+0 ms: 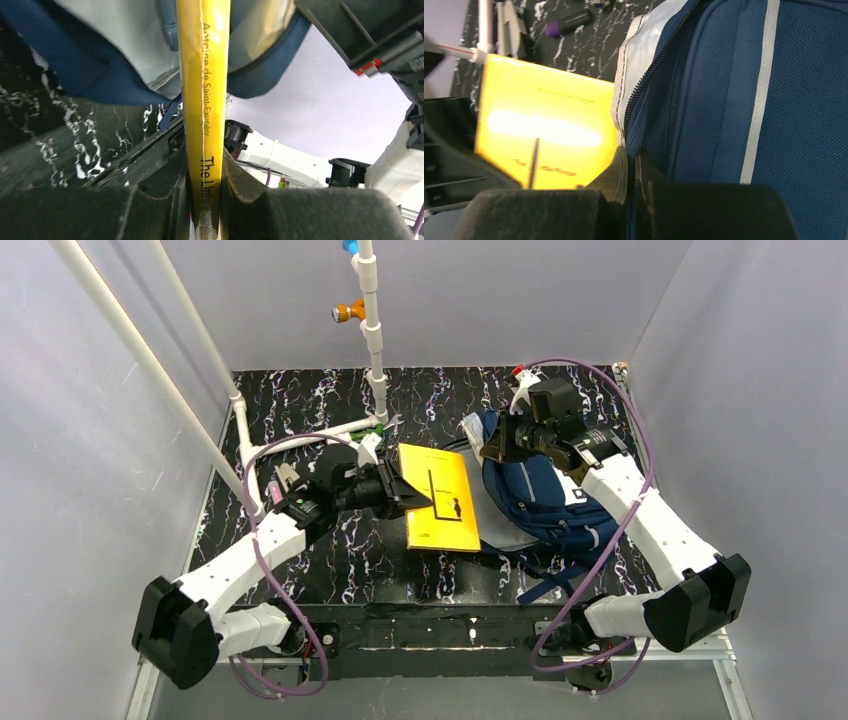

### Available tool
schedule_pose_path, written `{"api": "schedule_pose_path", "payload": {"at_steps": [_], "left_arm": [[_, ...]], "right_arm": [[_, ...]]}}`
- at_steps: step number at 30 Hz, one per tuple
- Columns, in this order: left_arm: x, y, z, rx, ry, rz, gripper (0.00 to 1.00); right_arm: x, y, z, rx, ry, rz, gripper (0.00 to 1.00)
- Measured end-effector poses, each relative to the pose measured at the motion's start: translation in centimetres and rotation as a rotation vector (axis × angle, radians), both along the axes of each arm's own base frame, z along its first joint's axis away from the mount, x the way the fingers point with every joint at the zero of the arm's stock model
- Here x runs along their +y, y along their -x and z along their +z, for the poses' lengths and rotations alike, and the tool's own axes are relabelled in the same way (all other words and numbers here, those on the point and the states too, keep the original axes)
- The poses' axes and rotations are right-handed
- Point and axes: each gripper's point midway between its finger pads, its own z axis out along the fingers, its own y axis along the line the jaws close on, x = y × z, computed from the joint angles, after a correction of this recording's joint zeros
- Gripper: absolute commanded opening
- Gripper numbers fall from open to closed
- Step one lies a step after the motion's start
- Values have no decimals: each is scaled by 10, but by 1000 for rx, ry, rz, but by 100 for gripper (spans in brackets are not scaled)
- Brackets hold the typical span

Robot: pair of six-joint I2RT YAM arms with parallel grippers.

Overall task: Pack the student bag
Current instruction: Place the book in the student bag.

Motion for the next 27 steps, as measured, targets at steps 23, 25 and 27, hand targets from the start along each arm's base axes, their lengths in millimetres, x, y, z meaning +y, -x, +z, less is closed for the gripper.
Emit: {"api": "schedule_pose_path", "payload": {"at_steps": [23, 25, 27], "left_arm": [[-208, -90, -80, 11, 146, 12, 0], [-223, -96, -92, 15, 164, 32, 16], [-231, -98, -97, 17, 185, 48, 28]], "right_arm": [[9, 24, 32, -4, -162, 48, 1], [8, 25, 34, -11, -164, 46, 1], [7, 26, 35, -16, -163, 42, 1]]}}
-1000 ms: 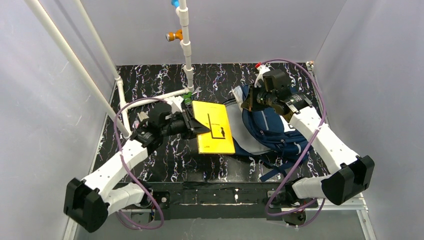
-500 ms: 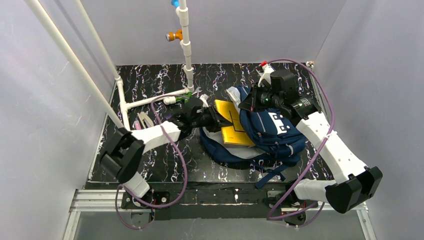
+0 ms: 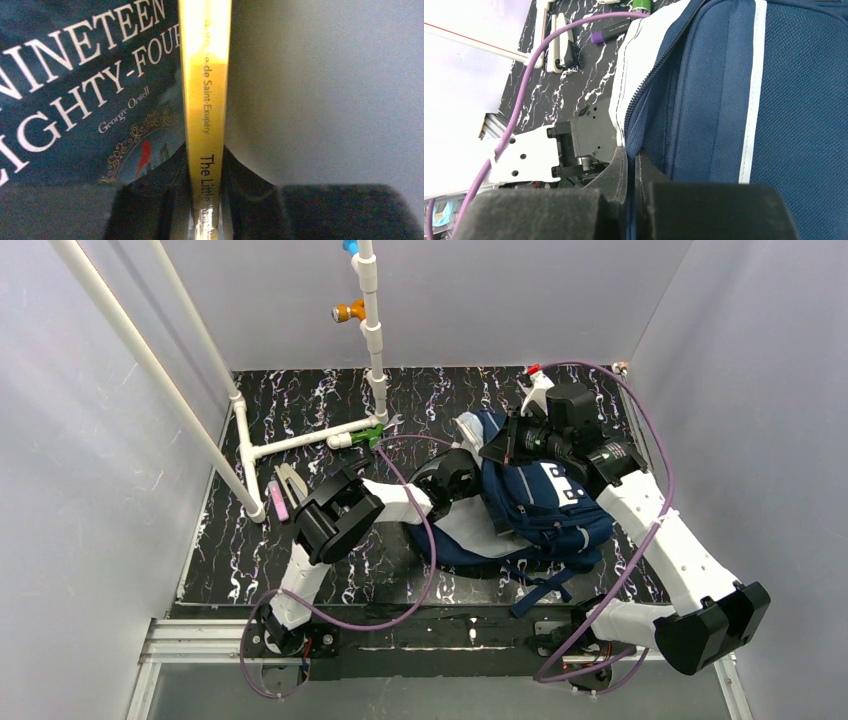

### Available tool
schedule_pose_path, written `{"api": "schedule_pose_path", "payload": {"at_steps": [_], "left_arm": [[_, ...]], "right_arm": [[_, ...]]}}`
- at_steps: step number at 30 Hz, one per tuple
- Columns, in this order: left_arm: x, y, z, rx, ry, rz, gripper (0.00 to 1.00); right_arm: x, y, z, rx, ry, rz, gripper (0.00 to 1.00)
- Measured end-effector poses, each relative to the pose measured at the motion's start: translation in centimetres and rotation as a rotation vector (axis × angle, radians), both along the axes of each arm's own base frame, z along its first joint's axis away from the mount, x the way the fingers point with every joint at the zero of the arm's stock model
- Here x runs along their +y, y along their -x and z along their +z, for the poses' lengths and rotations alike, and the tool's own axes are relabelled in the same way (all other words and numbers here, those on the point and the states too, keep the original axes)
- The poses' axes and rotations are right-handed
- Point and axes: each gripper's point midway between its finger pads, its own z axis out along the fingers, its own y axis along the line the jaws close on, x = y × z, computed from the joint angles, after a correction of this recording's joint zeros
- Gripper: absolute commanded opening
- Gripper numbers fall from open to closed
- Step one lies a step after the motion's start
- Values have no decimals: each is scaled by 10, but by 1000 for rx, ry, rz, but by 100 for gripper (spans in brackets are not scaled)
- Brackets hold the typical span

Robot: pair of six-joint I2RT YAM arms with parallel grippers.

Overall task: Pack the student bag
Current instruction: Place the book in the student bag.

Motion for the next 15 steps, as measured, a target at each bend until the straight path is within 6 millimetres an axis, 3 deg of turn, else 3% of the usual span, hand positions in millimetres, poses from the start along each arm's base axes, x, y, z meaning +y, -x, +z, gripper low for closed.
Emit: {"api": "schedule_pose_path", "payload": {"at_steps": [7, 15], "left_arm": [[7, 6, -9, 12, -30, 21, 54], [29, 25, -1, -39, -188, -41, 68]], "right_arm": [[-4, 3, 1, -17, 5, -9, 1], [-10, 4, 2, -31, 10, -20, 1]]}}
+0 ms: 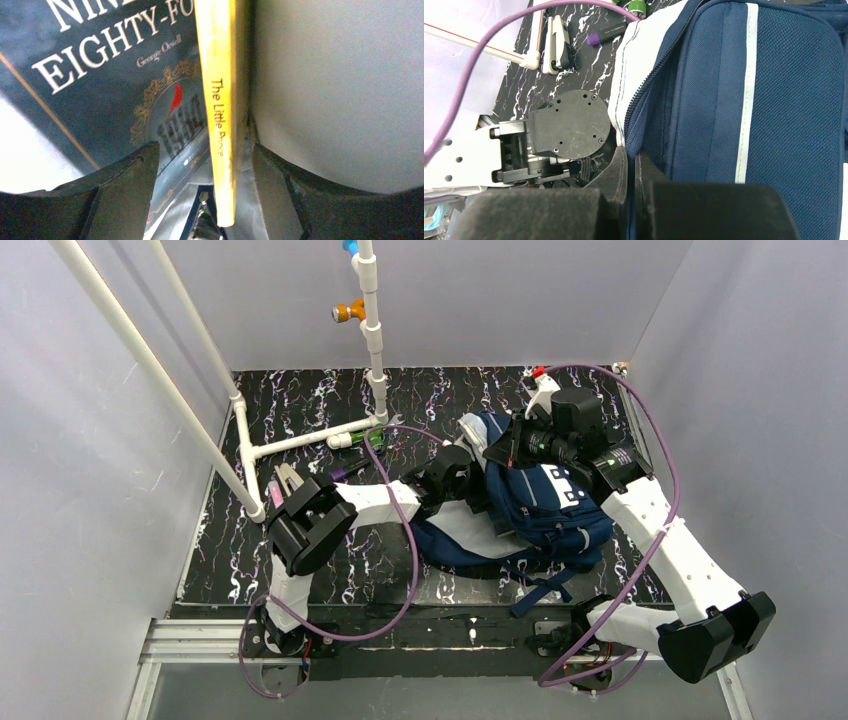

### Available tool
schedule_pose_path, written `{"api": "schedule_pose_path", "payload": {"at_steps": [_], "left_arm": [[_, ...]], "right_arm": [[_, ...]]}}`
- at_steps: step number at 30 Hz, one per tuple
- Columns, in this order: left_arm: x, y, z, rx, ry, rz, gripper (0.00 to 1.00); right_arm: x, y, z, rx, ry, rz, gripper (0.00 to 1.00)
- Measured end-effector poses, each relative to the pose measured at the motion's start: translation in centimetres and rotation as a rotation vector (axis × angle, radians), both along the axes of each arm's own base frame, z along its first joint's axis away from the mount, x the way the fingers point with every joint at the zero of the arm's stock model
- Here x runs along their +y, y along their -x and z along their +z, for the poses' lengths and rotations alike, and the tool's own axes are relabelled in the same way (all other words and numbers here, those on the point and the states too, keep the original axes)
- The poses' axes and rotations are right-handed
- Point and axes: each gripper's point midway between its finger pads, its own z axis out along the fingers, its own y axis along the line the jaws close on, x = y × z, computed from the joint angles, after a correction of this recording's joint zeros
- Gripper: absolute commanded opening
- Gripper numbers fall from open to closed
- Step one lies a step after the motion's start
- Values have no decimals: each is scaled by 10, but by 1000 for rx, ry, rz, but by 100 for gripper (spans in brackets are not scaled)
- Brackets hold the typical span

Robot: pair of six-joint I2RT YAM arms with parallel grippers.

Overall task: Pack the student bag
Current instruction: Place the book in the student bag, then zip the student bag at the center of the board.

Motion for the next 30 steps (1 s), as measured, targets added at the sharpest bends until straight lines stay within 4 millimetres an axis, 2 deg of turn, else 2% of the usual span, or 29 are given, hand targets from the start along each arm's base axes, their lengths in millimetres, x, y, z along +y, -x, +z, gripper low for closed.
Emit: {"api": "schedule_pose_path", "payload": {"at_steps": [9, 15, 16, 18, 20, 21, 23, 26, 28, 30], "left_arm": [[34, 19, -9, -2, -176, -58, 71], [95, 24, -14, -9, -296, -38, 71], [107, 26, -13, -16, -307, -35, 70], [131, 30, -9, -35, -327, -28, 69], [152, 39, 2, -77, -332, -30, 69], [157, 40, 6, -87, -333, -26, 70], [173, 50, 21, -151, -317, -30, 76], [194, 66, 41, -242, -288, -24, 81], [201, 72, 52, -287, -260, -22, 82], [202, 76, 58, -307, -237, -34, 83]], "right_arm": [[-3, 0, 0, -9, 7, -2, 1], [-4, 1, -7, -7, 26, 12, 2], [-3, 3, -10, -1, 28, 21, 4], [0, 6, -16, 11, 27, 45, 10], [5, 8, -24, 29, 14, 78, 10], [9, 10, -30, 46, 2, 94, 12], [22, 13, -49, 98, -23, 135, 18], [48, 21, -86, 188, -19, 200, 34], [70, 29, -118, 258, 12, 258, 50], [81, 37, -146, 326, 47, 287, 70]]}}
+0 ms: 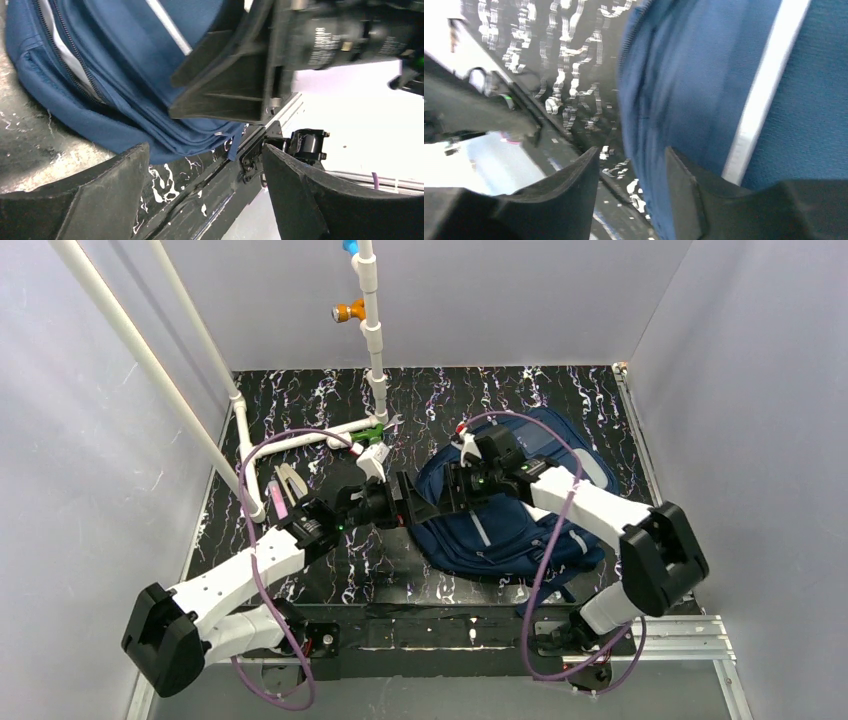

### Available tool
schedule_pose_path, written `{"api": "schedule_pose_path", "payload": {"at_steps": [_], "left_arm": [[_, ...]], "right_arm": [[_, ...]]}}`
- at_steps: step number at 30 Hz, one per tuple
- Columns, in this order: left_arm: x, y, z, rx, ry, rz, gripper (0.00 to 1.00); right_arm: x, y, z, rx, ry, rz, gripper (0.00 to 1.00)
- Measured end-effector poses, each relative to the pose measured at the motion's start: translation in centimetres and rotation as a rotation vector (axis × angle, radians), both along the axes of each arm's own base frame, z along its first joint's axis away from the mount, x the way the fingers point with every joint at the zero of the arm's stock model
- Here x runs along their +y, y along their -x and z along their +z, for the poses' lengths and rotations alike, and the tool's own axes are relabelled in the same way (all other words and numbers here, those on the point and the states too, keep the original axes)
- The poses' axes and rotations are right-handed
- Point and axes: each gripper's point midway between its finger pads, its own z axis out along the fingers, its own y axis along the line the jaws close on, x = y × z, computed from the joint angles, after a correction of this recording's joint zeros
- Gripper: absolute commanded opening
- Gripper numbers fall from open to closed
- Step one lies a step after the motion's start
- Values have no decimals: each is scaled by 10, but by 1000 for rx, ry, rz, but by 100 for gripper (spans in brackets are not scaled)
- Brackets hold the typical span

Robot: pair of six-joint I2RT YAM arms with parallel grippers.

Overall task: Pack the student bag
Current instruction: Zip the student bag at the center of the board.

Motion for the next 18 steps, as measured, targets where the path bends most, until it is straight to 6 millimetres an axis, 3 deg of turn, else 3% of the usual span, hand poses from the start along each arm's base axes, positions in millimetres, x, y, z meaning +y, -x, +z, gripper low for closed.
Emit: {"api": "schedule_pose_path", "payload": {"at_steps": [3, 5, 10, 14, 16, 18], "left_arm": [[-7, 1, -1, 7, 17, -38, 83], [-12, 2, -9, 31, 13, -65, 83], [-29, 1, -39, 125, -26, -122, 79], [-32, 6, -63, 193, -81, -112, 80], [-31, 12, -67, 198, -121, -94, 80], [-34, 22, -68, 201, -161, -78, 79]], "right_arm": [[-7, -3, -29, 47, 88, -24, 87], [-18, -6, -30, 34, 139, -52, 93], [-55, -18, 18, -128, 243, -170, 98], [-100, -4, 60, -209, 258, -353, 97], [-118, 13, 59, -188, 253, -423, 96], [-134, 34, 36, -116, 292, -459, 95]]}}
